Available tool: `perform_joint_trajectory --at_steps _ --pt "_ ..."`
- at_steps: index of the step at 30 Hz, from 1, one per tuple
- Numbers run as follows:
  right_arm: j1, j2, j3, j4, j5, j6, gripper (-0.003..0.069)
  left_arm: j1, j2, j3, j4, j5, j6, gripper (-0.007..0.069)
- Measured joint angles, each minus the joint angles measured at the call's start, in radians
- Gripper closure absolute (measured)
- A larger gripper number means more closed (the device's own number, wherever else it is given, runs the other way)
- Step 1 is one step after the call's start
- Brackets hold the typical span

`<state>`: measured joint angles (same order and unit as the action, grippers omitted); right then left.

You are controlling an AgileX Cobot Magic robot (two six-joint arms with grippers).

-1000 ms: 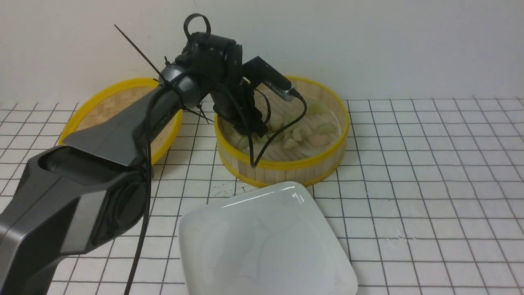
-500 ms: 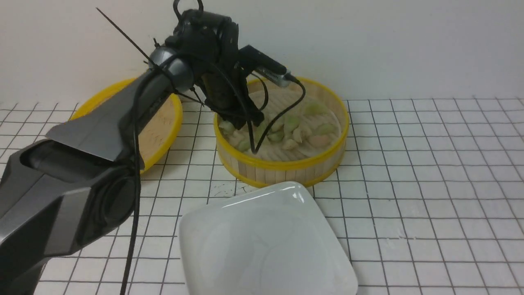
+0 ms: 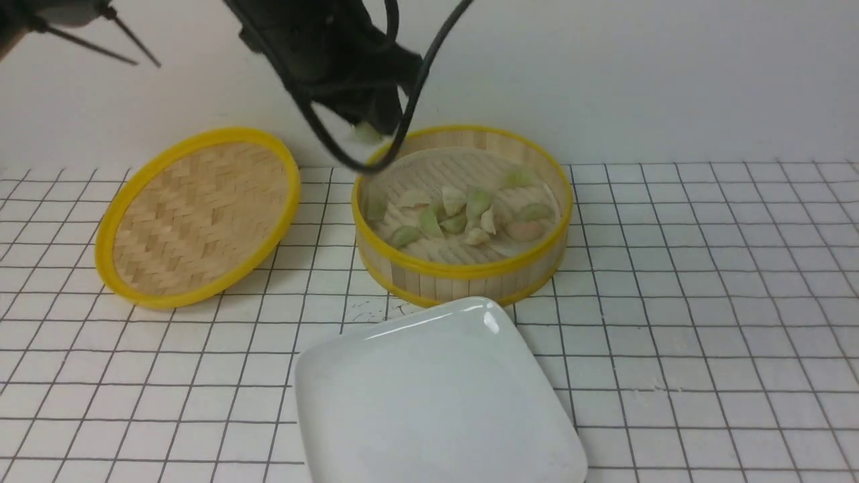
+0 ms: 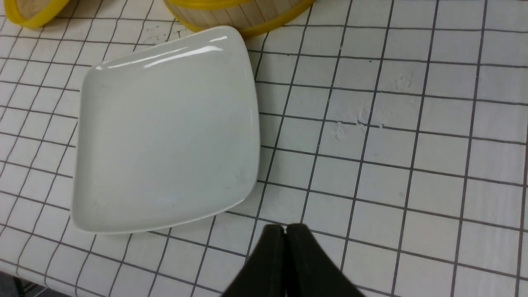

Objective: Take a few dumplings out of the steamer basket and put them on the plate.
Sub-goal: Use the left arm to put the dumpling into the plate, then use the right arm to grab a dumpling from inside the steamer

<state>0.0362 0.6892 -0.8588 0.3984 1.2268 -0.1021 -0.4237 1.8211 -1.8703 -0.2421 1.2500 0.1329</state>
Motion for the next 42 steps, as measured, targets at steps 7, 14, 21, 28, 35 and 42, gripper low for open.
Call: perform_joint_trajectory --at_steps 7,14,21,28,35,42 --pt "0.0 0.0 0.0 0.0 0.001 -0.022 0.0669 -0.088 0.049 0.247 -0.041 -0.002 0.1 0.0404" --pt "0.0 0.0 0.0 0.0 -0.019 -0.028 0.0669 -0.11 0.212 0.257 -0.019 -0.045 0.106 0.0354" --pt "0.0 0.097 -0.073 0.049 -0.023 -0.071 0.0669 -0.11 0.243 0.248 0.012 -0.061 0.106 0.0191" --pt "0.037 0.425 -0.333 0.128 0.012 -0.168 0.0669 -0.109 0.193 0.154 0.118 -0.044 0.04 0.042" --pt "0.208 0.85 -0.666 -0.002 0.011 -0.186 0.0668 -0.085 -0.103 0.204 0.169 -0.025 -0.056 0.0629" --pt "0.326 1.255 -1.007 -0.137 0.009 -0.186 0.0615 -0.084 -0.431 0.396 0.113 -0.01 -0.071 0.0631"
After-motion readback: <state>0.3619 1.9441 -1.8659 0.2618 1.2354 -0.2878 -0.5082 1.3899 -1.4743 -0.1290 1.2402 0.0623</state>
